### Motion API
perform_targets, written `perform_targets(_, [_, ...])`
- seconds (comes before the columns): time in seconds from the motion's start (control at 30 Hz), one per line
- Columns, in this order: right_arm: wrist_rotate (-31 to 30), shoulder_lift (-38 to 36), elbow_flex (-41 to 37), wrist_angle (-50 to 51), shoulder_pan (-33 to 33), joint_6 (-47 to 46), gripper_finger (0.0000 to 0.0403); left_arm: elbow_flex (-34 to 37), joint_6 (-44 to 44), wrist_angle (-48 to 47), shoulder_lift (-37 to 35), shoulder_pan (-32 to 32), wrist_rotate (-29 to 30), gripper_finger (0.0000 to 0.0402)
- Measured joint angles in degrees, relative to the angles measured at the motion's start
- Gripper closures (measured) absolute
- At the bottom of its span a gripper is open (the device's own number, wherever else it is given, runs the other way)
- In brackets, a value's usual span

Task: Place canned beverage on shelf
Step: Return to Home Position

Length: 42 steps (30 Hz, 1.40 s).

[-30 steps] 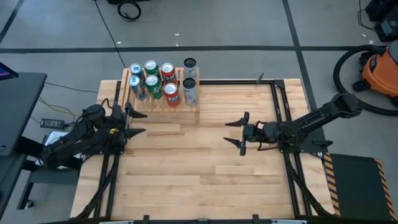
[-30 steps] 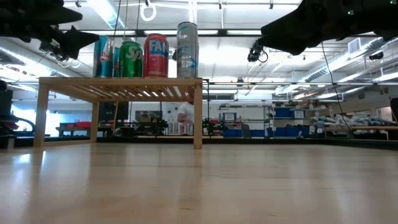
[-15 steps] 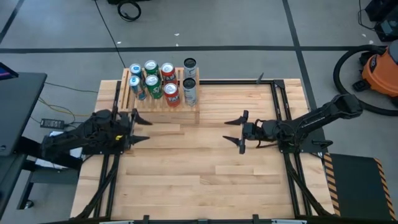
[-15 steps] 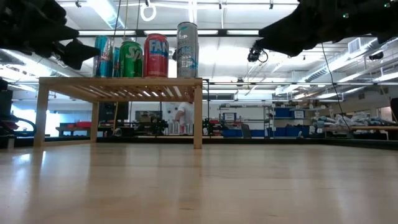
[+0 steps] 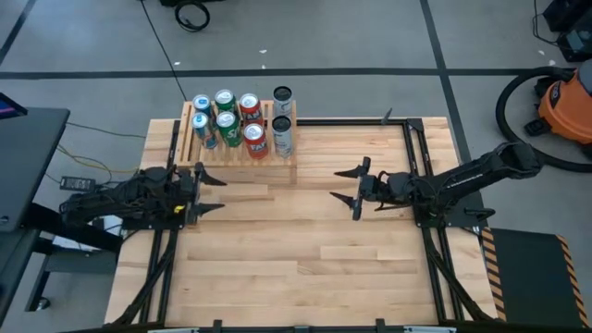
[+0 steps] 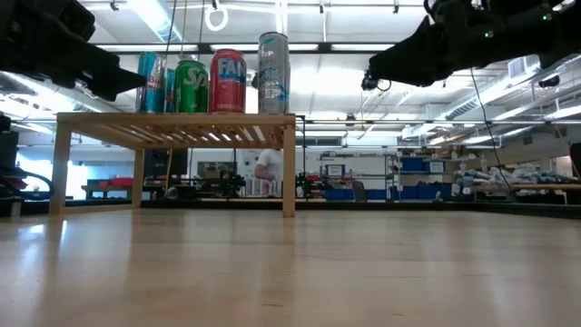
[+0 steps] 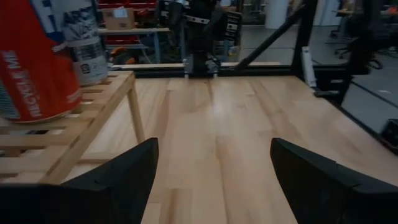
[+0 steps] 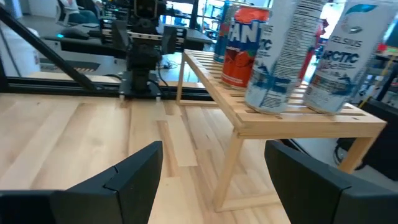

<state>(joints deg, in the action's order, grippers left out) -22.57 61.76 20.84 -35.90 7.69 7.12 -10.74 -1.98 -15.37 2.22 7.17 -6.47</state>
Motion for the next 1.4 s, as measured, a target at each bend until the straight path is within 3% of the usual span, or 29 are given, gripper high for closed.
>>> perform_targets(0.33, [-0.87,0.00,0.00,0.00,-3.72,0.57,0.0112,0.00,-0.26,0.02,0.00,-4.70,8.12,0.0083])
perform_targets(0.57, [-0.90,0.00,0.00,0.00,-5.00,0.55,0.0112,0.00,-2.50,-1.05,0.00,-6.20,8.40,0.0083])
perform_targets(0.97, [-0.84,0.00,0.00,-0.02,-5.28,0.55,0.0112,0.02,1.69,-2.58,0.02,-6.18,8.41,0.0083])
perform_targets(1.17, [-0.74,0.00,0.00,-0.02,-5.28,0.55,0.0112,0.03,11.51,-2.55,0.02,-6.18,8.38,0.0083])
perform_targets(1.4, [-0.68,-2.54,0.04,-0.09,-5.28,0.55,0.0112,0.04,11.82,-2.52,0.00,-6.18,8.36,0.0083])
